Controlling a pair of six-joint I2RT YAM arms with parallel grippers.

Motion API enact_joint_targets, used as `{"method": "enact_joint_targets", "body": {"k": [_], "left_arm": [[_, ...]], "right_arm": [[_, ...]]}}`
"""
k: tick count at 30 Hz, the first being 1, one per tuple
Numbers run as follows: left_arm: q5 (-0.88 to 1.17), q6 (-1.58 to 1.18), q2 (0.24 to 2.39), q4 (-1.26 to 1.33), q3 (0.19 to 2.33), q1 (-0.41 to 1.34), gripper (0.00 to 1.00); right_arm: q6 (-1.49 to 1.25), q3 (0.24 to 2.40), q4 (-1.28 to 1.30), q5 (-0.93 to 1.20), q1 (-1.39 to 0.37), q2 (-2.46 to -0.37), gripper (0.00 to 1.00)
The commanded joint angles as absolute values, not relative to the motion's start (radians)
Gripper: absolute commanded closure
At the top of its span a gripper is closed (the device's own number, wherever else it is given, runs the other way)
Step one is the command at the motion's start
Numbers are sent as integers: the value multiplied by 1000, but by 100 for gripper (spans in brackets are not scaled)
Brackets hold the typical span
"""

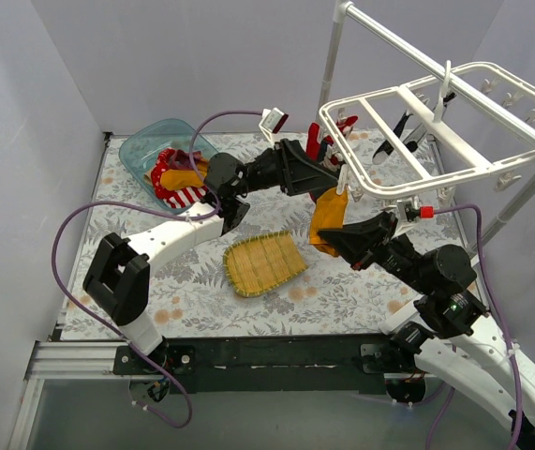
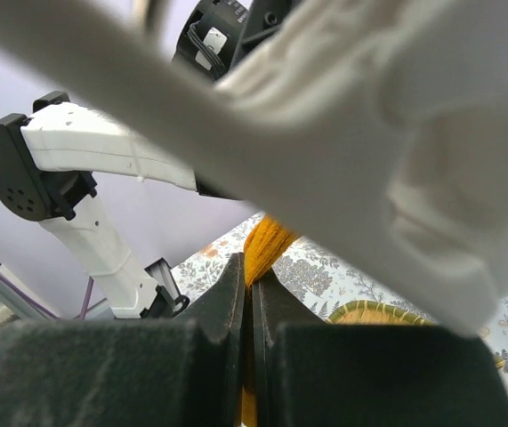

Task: Remove the socks clipped to the hanger
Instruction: Remove the sock from the hanger.

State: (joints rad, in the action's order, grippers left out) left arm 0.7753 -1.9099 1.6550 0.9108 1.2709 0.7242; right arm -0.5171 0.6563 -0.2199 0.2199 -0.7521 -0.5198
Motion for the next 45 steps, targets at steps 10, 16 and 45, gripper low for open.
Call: {"method": "enact_joint_targets", "body": {"k": [10,16,45], "left_arm": [[781,-1967,1683,963,1376,742,37],[779,-1965,1706,936,1402,752,38],[799,-2131,1753,1066,1419,765,45]], "right_arm": [[-528,647,-262,236,-753,-520,99],[-528,646,-264,235,-752,-523,99],[-529,632,-267,229,-753,-517,99]]}}
